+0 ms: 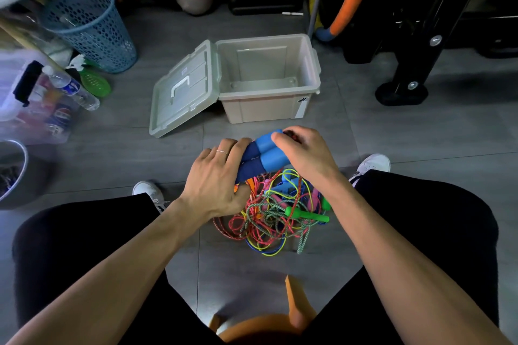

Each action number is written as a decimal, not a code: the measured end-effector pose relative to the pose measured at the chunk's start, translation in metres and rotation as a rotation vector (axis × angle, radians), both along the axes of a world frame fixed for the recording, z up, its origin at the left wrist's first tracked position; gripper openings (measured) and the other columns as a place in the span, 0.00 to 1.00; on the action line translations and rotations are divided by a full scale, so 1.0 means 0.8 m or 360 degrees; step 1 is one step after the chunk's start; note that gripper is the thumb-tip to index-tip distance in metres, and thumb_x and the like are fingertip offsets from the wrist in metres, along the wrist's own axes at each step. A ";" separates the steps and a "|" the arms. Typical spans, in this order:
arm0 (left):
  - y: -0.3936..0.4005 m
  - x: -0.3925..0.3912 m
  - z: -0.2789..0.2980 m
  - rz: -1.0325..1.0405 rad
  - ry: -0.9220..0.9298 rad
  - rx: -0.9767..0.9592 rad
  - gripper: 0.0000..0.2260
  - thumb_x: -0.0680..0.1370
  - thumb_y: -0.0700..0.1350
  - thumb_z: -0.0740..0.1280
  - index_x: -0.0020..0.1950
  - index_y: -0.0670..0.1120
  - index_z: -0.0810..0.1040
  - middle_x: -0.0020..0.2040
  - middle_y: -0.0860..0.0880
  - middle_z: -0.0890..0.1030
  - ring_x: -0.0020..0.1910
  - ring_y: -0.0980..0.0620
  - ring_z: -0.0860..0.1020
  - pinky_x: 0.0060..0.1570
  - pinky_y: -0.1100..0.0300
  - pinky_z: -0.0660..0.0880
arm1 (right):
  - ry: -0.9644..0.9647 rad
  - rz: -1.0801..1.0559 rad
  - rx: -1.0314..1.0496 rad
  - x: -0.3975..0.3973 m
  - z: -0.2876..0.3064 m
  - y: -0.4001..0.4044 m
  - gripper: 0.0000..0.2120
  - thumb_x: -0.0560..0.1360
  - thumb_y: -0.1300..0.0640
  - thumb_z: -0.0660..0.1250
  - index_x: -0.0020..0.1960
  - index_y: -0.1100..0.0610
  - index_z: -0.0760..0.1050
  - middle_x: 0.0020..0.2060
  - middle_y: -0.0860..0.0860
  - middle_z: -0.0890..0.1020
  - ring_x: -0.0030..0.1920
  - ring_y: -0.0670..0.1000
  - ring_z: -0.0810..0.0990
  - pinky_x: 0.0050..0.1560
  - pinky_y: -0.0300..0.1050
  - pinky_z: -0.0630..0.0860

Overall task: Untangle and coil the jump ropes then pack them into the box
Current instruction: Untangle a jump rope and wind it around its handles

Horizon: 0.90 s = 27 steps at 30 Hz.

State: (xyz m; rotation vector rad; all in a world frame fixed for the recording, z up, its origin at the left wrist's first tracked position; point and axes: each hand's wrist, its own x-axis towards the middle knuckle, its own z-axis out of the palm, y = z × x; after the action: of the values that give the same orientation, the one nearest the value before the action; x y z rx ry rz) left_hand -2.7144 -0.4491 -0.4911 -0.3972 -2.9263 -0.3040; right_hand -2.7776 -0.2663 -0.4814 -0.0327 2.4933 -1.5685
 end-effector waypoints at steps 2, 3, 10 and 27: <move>-0.002 -0.003 -0.003 0.0113 -0.0005 -0.0111 0.30 0.66 0.56 0.64 0.65 0.43 0.72 0.49 0.45 0.78 0.43 0.42 0.77 0.44 0.52 0.74 | 0.0027 0.0025 -0.0010 -0.002 0.001 0.003 0.20 0.75 0.47 0.66 0.40 0.65 0.72 0.28 0.49 0.68 0.28 0.45 0.65 0.28 0.39 0.61; -0.003 -0.005 -0.005 0.0174 -0.0032 -0.0144 0.28 0.66 0.57 0.65 0.63 0.43 0.73 0.46 0.46 0.78 0.42 0.42 0.77 0.42 0.52 0.74 | 0.0039 0.0038 -0.0016 -0.002 0.001 0.003 0.21 0.75 0.46 0.66 0.40 0.65 0.73 0.28 0.48 0.68 0.28 0.45 0.66 0.28 0.38 0.61; -0.007 -0.016 0.014 0.0535 -0.0442 -0.0003 0.13 0.69 0.44 0.66 0.51 0.48 0.69 0.39 0.51 0.74 0.36 0.45 0.73 0.37 0.57 0.67 | -0.0168 0.0111 0.0134 -0.009 0.004 0.020 0.25 0.79 0.40 0.58 0.41 0.60 0.79 0.29 0.49 0.78 0.29 0.44 0.75 0.36 0.42 0.70; -0.038 -0.034 0.033 0.1203 -0.1607 0.2811 0.05 0.75 0.44 0.65 0.42 0.45 0.71 0.32 0.48 0.72 0.25 0.52 0.70 0.27 0.64 0.69 | 0.0221 0.0839 0.0804 0.038 -0.016 -0.021 0.07 0.83 0.55 0.54 0.54 0.56 0.69 0.35 0.57 0.78 0.34 0.59 0.77 0.31 0.47 0.66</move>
State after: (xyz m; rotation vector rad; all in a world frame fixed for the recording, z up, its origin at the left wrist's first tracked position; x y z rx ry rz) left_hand -2.7419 -0.4792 -0.4647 1.2829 -1.7183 -2.9152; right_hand -2.7472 -0.2834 -0.4943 -0.6780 2.6081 -0.7376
